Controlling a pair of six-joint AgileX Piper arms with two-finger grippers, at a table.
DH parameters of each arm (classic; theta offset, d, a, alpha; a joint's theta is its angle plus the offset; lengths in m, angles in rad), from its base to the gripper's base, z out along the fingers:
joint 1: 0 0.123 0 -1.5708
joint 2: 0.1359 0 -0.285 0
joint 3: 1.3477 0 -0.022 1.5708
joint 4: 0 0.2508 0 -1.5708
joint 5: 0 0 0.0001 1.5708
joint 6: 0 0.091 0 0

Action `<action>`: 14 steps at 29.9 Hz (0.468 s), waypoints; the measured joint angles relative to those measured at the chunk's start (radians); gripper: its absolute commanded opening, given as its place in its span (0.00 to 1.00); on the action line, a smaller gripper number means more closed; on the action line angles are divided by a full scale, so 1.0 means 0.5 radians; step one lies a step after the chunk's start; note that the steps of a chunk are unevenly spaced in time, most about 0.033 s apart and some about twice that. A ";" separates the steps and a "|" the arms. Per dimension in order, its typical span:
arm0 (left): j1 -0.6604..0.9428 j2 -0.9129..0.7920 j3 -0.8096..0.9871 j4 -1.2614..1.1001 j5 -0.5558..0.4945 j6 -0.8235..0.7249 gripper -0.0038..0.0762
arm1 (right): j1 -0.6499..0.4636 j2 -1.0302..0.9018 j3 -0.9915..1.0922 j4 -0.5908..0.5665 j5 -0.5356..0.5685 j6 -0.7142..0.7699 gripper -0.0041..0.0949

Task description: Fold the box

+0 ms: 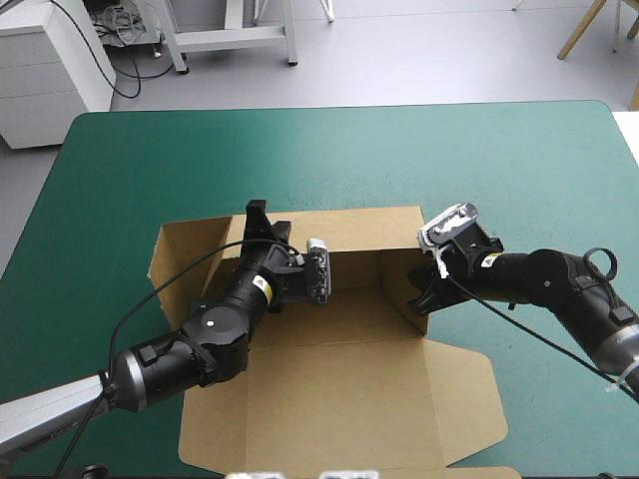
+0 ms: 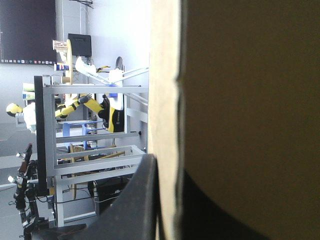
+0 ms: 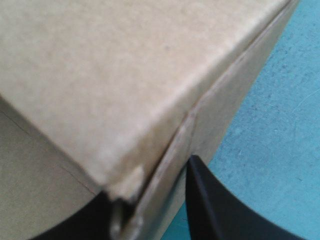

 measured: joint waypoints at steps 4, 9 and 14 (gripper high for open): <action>0.000 0.000 0.002 -0.001 0.027 -0.004 0.11 | -0.004 0.000 0.000 -0.004 -0.006 0.026 0.02; 0.000 0.002 0.011 -0.016 0.027 -0.004 0.55 | -0.004 0.000 0.000 -0.004 -0.012 0.039 0.02; -0.006 0.017 0.022 -0.049 0.034 -0.032 0.87 | -0.004 0.000 0.000 -0.002 -0.012 0.044 0.02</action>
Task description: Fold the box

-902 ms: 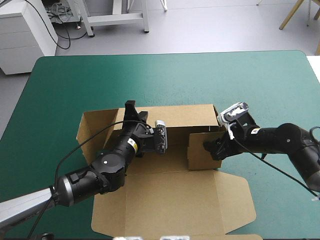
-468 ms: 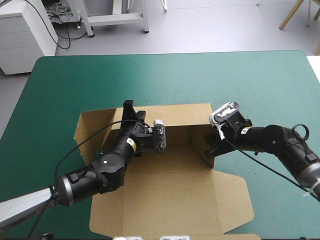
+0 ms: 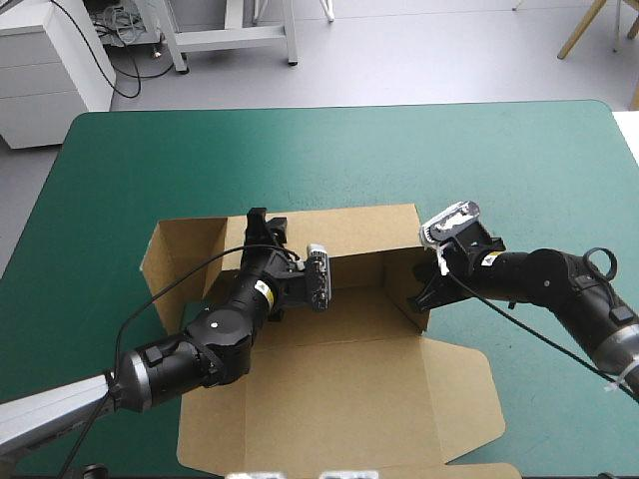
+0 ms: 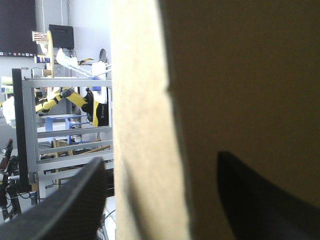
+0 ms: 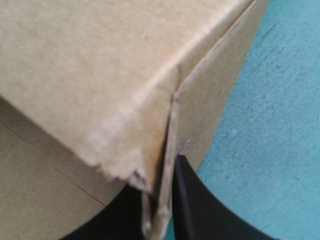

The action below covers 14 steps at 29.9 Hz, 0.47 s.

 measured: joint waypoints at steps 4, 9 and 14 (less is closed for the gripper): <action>-0.024 -0.009 0.000 0.051 0.085 -0.024 0.89 | 0.000 0.000 0.000 0.002 -0.008 0.002 0.02; -0.200 -0.054 0.000 0.050 0.254 -0.031 0.89 | 0.000 0.000 0.000 0.011 -0.020 0.002 0.02; -0.567 -0.124 0.002 0.035 0.511 -0.039 0.89 | 0.004 0.000 0.000 0.036 -0.037 0.002 0.02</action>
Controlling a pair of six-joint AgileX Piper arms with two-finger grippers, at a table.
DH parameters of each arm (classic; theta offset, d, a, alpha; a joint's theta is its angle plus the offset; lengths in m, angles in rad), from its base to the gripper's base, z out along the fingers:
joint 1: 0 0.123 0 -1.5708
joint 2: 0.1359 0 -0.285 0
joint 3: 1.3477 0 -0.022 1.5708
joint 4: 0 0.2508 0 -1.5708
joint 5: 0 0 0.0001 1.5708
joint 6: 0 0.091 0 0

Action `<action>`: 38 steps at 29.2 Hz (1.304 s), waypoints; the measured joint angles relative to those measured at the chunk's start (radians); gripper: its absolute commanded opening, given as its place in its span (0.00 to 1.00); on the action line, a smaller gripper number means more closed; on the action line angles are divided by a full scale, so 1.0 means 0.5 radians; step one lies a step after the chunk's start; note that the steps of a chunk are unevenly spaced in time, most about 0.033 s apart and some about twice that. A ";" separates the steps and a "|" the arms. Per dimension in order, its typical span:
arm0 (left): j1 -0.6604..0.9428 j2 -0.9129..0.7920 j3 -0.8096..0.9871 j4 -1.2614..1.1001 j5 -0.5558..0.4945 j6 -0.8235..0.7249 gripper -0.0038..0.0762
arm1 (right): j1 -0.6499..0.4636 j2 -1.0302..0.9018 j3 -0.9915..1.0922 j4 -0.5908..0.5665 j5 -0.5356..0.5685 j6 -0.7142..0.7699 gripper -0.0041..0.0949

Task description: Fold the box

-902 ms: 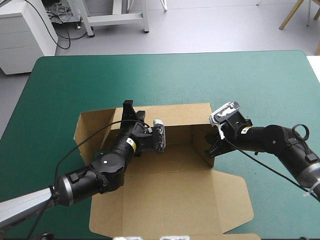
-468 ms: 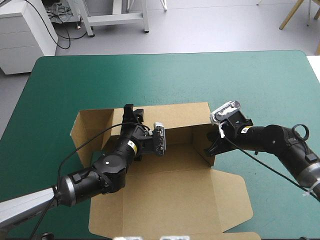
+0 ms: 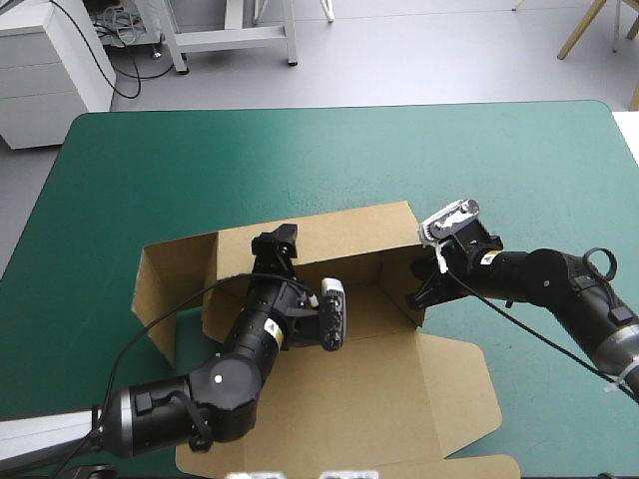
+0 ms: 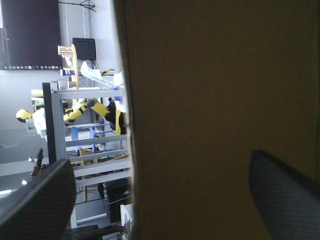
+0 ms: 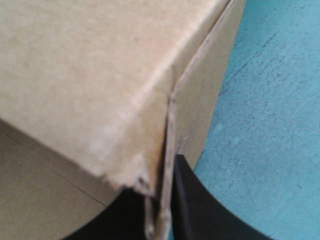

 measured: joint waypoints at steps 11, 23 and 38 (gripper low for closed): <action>-0.743 -0.116 -0.170 -0.213 0.514 0.033 0.76 | 0.000 0.000 0.000 -0.033 -0.014 0.062 0.02; -0.448 -0.117 -1.189 -1.304 0.652 0.534 0.05 | 0.002 0.000 0.000 -0.041 -0.014 0.068 0.02; 0.477 -0.204 -1.517 -1.409 0.660 0.564 0.05 | 0.002 0.000 0.000 -0.063 -0.014 0.104 0.02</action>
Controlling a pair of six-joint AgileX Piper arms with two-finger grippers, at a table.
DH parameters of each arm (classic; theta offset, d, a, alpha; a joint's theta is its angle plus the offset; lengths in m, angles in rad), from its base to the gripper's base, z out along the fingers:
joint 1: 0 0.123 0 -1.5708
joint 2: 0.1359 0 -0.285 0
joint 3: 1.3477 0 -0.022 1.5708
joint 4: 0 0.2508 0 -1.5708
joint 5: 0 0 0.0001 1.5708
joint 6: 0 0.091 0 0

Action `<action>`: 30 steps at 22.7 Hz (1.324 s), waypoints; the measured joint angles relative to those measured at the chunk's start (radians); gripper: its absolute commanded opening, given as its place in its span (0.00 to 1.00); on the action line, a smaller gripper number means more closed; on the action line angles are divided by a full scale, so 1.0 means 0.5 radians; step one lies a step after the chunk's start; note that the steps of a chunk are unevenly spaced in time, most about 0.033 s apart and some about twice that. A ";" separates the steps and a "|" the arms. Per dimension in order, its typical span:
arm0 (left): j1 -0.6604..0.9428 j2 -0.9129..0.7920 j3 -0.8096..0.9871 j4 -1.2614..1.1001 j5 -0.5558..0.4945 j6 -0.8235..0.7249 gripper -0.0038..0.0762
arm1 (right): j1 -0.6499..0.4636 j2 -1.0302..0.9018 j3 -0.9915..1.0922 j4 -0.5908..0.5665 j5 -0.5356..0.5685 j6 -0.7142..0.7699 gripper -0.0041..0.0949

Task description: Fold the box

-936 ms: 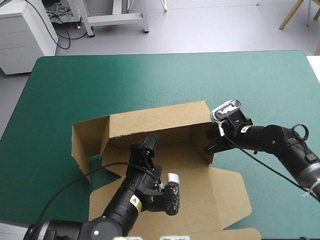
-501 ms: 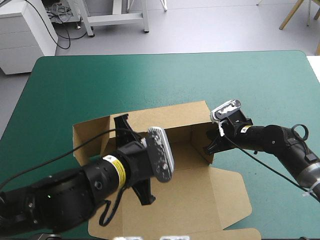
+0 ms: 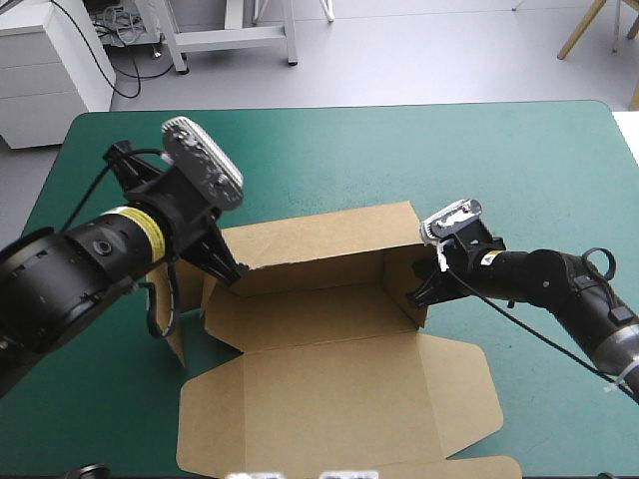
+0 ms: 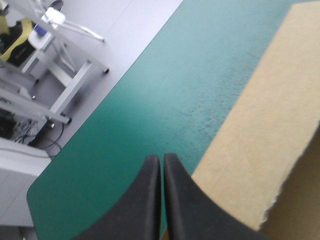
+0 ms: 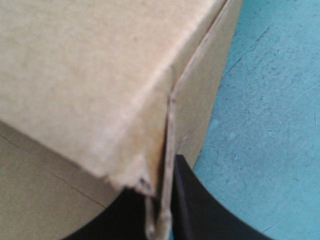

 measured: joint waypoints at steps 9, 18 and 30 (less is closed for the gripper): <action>0.938 -0.199 0.022 -0.399 0.001 0.269 0.07 | 0.000 0.000 -0.125 -0.442 0.125 0.485 0.02; 1.994 -0.167 0.562 -1.302 -0.338 0.604 0.07 | 0.002 -0.129 -0.439 -0.882 0.538 0.943 0.02; 2.538 -0.165 0.834 -1.917 -0.446 0.619 0.07 | 0.004 0.040 -0.705 -1.024 0.822 1.115 0.02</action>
